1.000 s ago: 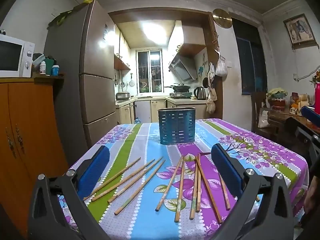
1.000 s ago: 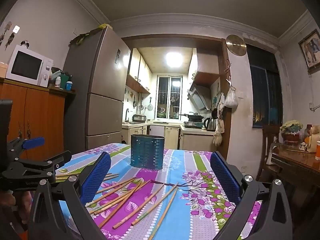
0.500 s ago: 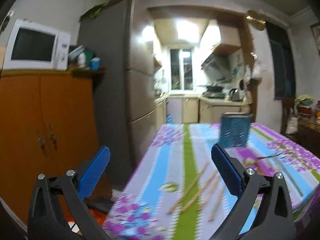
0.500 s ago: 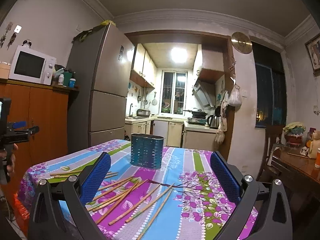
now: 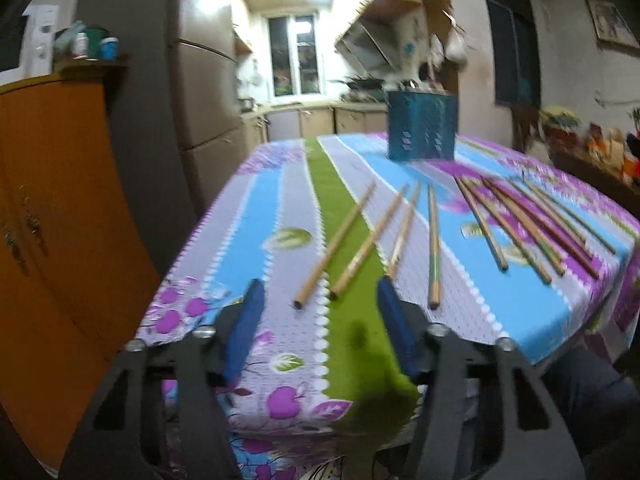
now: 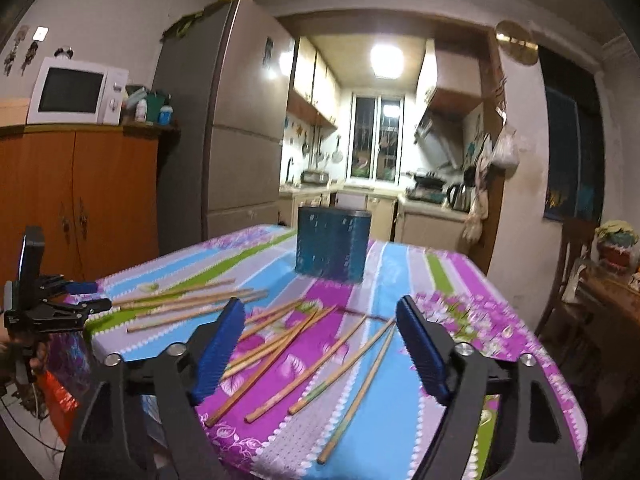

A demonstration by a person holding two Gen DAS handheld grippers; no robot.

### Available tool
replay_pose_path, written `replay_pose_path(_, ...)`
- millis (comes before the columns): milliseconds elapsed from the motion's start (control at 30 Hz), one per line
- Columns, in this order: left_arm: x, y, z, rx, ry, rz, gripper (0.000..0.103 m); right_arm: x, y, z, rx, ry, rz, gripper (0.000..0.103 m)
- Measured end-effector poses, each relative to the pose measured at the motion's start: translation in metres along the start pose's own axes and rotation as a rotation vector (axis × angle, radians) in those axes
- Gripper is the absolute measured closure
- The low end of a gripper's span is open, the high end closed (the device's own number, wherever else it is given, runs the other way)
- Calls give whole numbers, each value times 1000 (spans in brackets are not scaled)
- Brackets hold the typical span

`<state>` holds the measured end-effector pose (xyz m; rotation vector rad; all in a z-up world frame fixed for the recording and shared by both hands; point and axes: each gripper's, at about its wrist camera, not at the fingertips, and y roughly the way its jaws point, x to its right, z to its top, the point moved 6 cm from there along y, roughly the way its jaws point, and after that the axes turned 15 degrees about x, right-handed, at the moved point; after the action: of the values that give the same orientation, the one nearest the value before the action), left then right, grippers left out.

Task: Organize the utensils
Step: 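Move the left tool toward the wooden chopsticks while the right tool approaches them too, then close the left tool on one chopstick while the right tool closes on another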

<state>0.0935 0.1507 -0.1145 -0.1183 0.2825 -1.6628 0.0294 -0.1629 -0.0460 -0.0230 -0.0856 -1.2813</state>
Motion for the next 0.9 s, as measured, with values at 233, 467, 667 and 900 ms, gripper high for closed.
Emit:
replay_pose_path(233, 5, 21, 0, -36, 4, -51, 84, -4, 20, -17, -40, 13, 13, 27)
replay_pose_path(467, 4, 30, -5, -56, 9, -54, 84, -3, 30, -22, -59, 20, 26, 27)
replay_pose_path(667, 5, 35, -3, -61, 25, -83, 87, -5, 34, -27, -66, 32, 55, 30)
replay_pose_path(900, 9, 37, -4, -43, 23, -96, 94, -20, 15, -54, -139, 59, 95, 65)
